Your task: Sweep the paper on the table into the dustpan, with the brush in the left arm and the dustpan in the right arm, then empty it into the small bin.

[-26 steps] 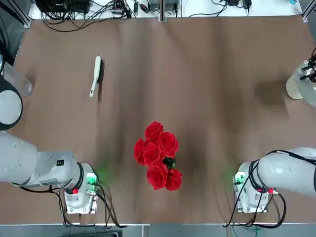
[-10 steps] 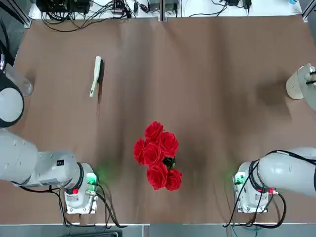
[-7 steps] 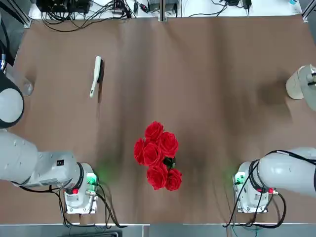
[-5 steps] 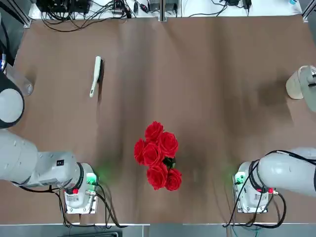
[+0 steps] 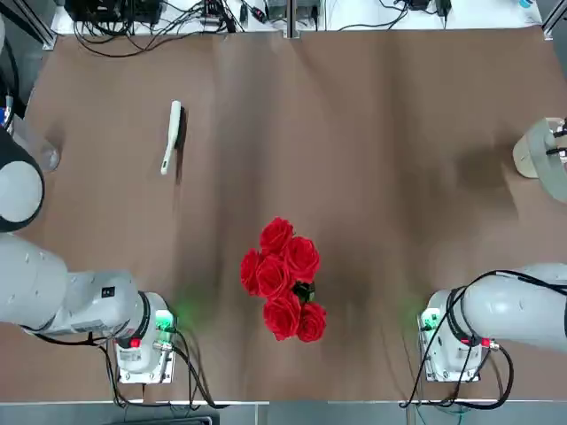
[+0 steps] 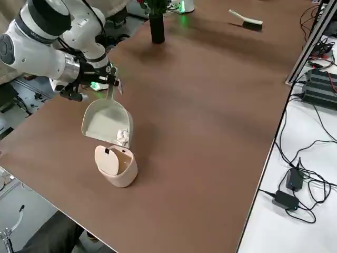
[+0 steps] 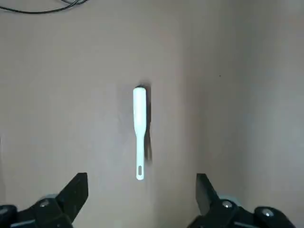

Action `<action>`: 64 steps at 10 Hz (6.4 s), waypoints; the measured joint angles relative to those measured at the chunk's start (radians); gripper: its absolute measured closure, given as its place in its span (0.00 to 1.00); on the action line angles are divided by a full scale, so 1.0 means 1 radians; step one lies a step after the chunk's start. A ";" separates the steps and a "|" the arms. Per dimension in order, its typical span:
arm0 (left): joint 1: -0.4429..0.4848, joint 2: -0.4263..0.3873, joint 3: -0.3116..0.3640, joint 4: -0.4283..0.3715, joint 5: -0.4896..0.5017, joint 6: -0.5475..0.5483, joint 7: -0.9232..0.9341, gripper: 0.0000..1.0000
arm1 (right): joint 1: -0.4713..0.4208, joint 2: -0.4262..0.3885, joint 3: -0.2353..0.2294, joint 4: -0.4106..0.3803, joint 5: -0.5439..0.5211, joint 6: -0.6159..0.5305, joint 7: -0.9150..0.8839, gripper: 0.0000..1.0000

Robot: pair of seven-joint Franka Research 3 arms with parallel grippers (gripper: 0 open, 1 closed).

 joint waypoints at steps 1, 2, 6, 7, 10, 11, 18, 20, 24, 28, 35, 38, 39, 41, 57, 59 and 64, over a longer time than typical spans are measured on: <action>0.000 0.000 -0.003 0.000 0.000 0.000 -0.005 0.00 | 0.000 0.011 0.000 0.012 0.000 -0.011 0.000 0.67; 0.000 0.000 -0.007 0.000 0.000 0.000 -0.006 0.00 | 0.000 0.023 -0.001 0.024 0.000 -0.020 0.000 0.67; -0.001 0.000 -0.015 0.003 0.000 0.000 -0.018 0.00 | 0.000 0.061 -0.020 0.067 0.000 -0.046 0.000 0.67; -0.001 0.000 -0.018 0.004 0.001 0.000 -0.018 0.00 | 0.000 0.074 -0.020 0.073 -0.001 -0.050 0.000 0.67; -0.001 0.000 -0.041 0.004 0.041 0.000 -0.020 0.00 | -0.001 0.114 -0.024 0.090 -0.001 -0.081 -0.018 0.67; -0.001 0.000 -0.046 0.004 0.045 0.000 -0.021 0.00 | -0.001 0.118 -0.035 0.098 -0.001 -0.090 -0.033 0.67; -0.001 0.000 -0.046 0.005 0.047 0.000 -0.021 0.00 | 0.006 0.173 -0.038 0.180 -0.001 -0.207 -0.044 0.67; -0.001 0.000 -0.046 0.005 0.047 0.000 -0.021 0.00 | 0.007 0.203 -0.036 0.206 -0.001 -0.235 -0.045 0.67; -0.001 -0.002 -0.049 0.007 0.047 0.000 -0.021 0.00 | 0.007 0.217 -0.037 0.232 -0.001 -0.258 -0.045 0.67; -0.001 -0.002 -0.062 0.007 0.049 0.000 -0.021 0.00 | 0.007 0.229 -0.038 0.247 -0.001 -0.291 -0.060 0.67; -0.001 -0.002 -0.062 0.007 0.051 0.000 -0.021 0.00 | 0.004 0.264 -0.050 0.273 -0.001 -0.333 -0.110 0.67; -0.001 -0.002 -0.063 0.007 0.059 0.000 -0.021 0.00 | 0.003 0.265 -0.053 0.281 -0.001 -0.333 -0.120 0.67; -0.001 -0.002 -0.063 0.007 0.059 0.000 -0.021 0.00 | 0.002 0.265 -0.053 0.288 -0.001 -0.333 -0.121 0.67; -0.001 -0.002 -0.063 0.007 0.059 0.000 -0.021 0.00 | 0.001 0.265 -0.054 0.296 -0.001 -0.333 -0.136 0.67; 0.008 0.000 -0.057 0.006 0.061 0.000 -0.021 0.00 | -0.030 0.410 -0.046 0.331 -0.001 -0.389 -0.281 0.67; 0.004 0.005 -0.060 0.006 0.061 0.002 -0.021 0.00 | -0.031 0.415 -0.047 0.345 -0.001 -0.410 -0.289 0.67; 0.015 0.011 -0.054 0.013 0.062 0.009 -0.020 0.00 | -0.035 0.428 -0.049 0.419 -0.042 -0.452 -0.298 0.67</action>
